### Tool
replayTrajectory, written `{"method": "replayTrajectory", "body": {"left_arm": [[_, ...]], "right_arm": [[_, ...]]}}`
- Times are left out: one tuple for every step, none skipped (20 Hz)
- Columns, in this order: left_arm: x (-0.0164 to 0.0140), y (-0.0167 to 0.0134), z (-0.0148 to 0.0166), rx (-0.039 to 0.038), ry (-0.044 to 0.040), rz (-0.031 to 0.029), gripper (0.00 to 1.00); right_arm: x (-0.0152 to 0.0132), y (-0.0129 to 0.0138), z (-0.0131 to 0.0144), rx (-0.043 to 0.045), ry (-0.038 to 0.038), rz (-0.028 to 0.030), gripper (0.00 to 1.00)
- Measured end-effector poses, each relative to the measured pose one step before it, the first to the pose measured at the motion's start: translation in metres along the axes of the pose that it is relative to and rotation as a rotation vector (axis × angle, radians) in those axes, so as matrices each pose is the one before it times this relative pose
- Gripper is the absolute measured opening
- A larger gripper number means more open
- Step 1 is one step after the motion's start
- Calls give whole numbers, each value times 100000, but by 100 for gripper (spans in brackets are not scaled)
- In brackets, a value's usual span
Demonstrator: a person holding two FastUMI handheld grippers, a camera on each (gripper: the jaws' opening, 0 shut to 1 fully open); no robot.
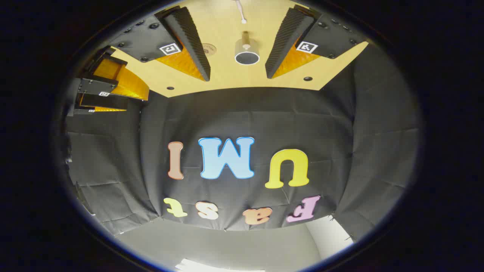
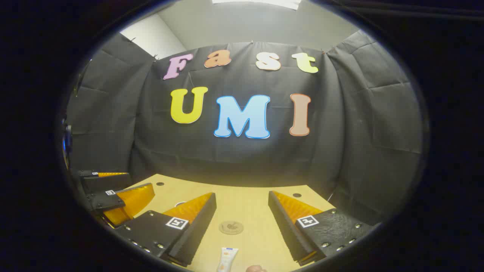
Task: Put the toothbrush and toothpaste on the desktop into the cup, then pick up the cup and place it on the coaster on the desktop.
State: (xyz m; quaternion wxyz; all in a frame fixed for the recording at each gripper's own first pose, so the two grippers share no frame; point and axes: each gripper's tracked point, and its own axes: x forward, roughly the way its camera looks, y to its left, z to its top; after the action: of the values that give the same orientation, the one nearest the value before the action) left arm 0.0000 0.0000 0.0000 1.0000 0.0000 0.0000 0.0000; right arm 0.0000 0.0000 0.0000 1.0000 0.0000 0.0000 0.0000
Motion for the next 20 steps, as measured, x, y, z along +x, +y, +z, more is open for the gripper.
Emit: {"method": "replayTrajectory", "body": {"left_arm": [[-26, -95, -169, 856, 682, 246, 100], [13, -32, 9, 614, 294, 346, 100], [165, -95, 192, 111, 128, 198, 100], [37, -59, 53, -371, 88, 344, 100], [17, -158, -124, -701, 389, 59, 100], [16, 9, -307, -761, 679, 516, 100], [157, 44, -225, -646, 886, 375, 100], [63, 141, -232, -647, 618, 635, 100], [66, 69, -153, -625, 448, 484, 97], [-21, 230, -143, -647, 249, 926, 94], [59, 117, -71, -673, 337, 453, 92], [83, 44, 108, -402, 199, 614, 89], [154, 130, 23, -163, 139, 243, 90], [68, 49, -206, 179, 192, 402, 92], [54, 50, 7, 222, 244, 329, 93], [177, 12, 67, -2, 102, -77, 95], [91, -99, -114, -130, 319, -329, 97], [76, -162, -387, -101, 634, -525, 100], [84, -52, -341, 143, 1278, -258, 100], [370, 5, -579, 162, 1994, -34, 100]], "right_arm": [[59, 61, -141, 333, 1068, 674, 89], [100, 133, -349, 124, 1200, 566, 89], [106, 52, -268, 3, 1287, 337, 89], [55, 44, -242, 160, 1331, 193, 89], [52, 4, -199, 444, 1330, 89, 89], [40, -8, -254, 514, 833, 138, 89], [62, -95, -74, 318, 689, -126, 89], [215, -261, -256, 40, 906, -189, 89], [318, -541, -227, -197, 1152, -430, 89], [168, -201, -469, -391, 1193, -258, 89], [83, -147, -205, -133, 1103, -68, 89], [-22, 23, -232, 121, 630, 137, 89], [110, -53, -139, 456, 808, 234, 89], [93, 32, -324, 624, 656, 381, 89], [152, 9, -54, 603, 689, 285, 89], [36, 0, -150, 503, 371, 264, 89], [115, 69, -23, 459, 692, 366, 89], [195, 77, -227, 380, 783, 382, 89], [138, 147, -174, 319, 1216, 626, 89], [203, 159, -284, 218, 1375, 663, 89]]}}
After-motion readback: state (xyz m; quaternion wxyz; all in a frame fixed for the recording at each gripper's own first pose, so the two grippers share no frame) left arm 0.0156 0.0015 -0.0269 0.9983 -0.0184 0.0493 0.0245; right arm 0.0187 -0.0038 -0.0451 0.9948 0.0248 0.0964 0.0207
